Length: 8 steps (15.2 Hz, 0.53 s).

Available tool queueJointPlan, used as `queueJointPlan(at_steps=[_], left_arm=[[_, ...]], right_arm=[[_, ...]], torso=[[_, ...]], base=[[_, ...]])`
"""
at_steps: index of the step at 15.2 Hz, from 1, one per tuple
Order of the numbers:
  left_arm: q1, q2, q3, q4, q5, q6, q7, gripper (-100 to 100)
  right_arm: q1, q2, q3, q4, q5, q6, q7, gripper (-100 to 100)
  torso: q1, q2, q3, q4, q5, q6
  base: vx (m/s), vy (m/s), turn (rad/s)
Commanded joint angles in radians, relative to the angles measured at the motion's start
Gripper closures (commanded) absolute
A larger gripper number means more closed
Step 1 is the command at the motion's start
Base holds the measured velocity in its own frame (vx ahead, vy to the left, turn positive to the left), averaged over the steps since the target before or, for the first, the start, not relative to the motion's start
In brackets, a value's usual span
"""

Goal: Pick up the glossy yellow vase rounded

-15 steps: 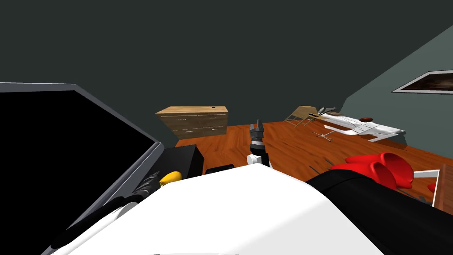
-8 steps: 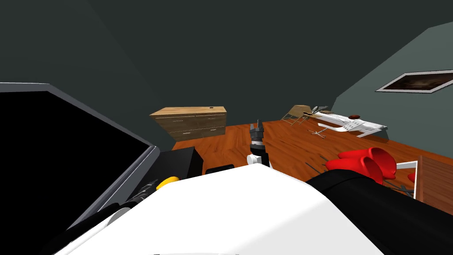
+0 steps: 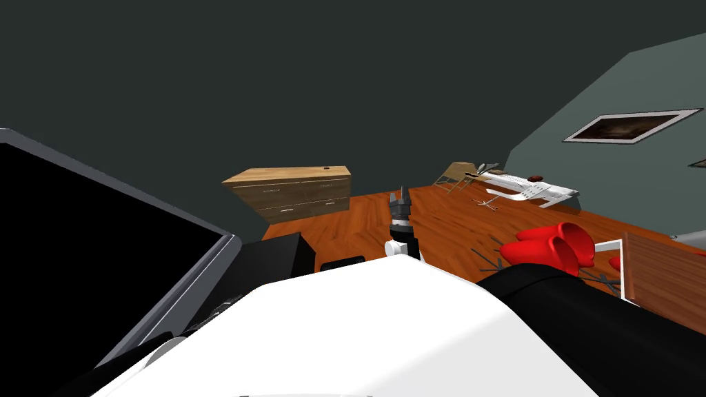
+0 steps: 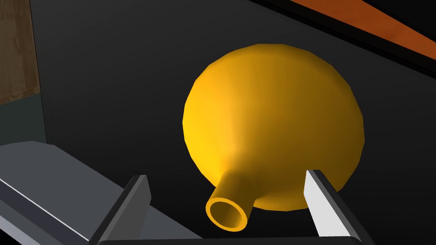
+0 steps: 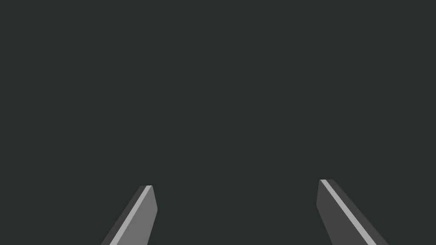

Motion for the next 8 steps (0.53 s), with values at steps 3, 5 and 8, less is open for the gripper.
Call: queueJointPlan(at_steps=[3,5,8], left_arm=[[0.012,0.011,0.021,0.009,0.021,0.07,-0.007,-100],[0.016,0.018,0.03,0.014,0.03,0.098,-0.009,-100],[0.026,0.038,0.05,0.023,0.049,0.157,-0.015,-100]], right_arm=[[0.0,0.0,0.0,0.0,0.0,0.0,0.0,0],[0.0,0.0,0.0,0.0,0.0,0.0,0.0,0],[0.0,0.0,0.0,0.0,0.0,0.0,0.0,0]], torso=[[0.0,0.0,0.0,0.0,0.0,0.0],[0.0,0.001,0.0,0.0,0.0,0.0],[-0.001,0.001,0.0,0.0,0.0,0.0]], base=[[0.046,0.019,-0.066],[0.034,0.018,-0.066],[0.039,0.015,-0.071]])
